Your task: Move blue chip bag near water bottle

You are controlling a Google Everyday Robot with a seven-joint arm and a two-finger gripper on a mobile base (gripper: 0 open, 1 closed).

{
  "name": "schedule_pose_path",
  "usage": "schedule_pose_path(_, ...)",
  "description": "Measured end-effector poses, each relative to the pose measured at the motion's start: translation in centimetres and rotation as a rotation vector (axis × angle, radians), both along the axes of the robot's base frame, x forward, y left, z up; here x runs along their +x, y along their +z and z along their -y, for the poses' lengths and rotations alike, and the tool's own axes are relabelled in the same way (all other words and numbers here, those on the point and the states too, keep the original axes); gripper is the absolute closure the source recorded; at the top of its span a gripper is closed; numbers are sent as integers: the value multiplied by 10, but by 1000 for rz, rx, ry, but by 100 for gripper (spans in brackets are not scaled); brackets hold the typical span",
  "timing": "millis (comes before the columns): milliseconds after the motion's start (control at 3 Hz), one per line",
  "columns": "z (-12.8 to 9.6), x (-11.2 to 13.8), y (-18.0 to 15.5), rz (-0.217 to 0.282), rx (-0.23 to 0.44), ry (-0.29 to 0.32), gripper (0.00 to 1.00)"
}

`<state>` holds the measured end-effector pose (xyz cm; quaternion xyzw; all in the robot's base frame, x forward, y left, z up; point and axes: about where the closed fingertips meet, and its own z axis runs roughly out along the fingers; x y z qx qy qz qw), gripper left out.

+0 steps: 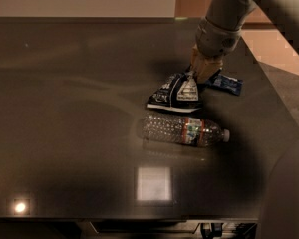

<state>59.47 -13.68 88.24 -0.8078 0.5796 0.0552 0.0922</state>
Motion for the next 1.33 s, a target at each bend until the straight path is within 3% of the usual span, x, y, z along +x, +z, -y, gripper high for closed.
schedule_pose_path(667,-1,-23,-6,-33,26,34,37)
schedule_pose_path(1000,-5,-16,-8,-11,34,29,13)
schedule_pose_path(1333,-7,-11,-9,4,41,26,0)
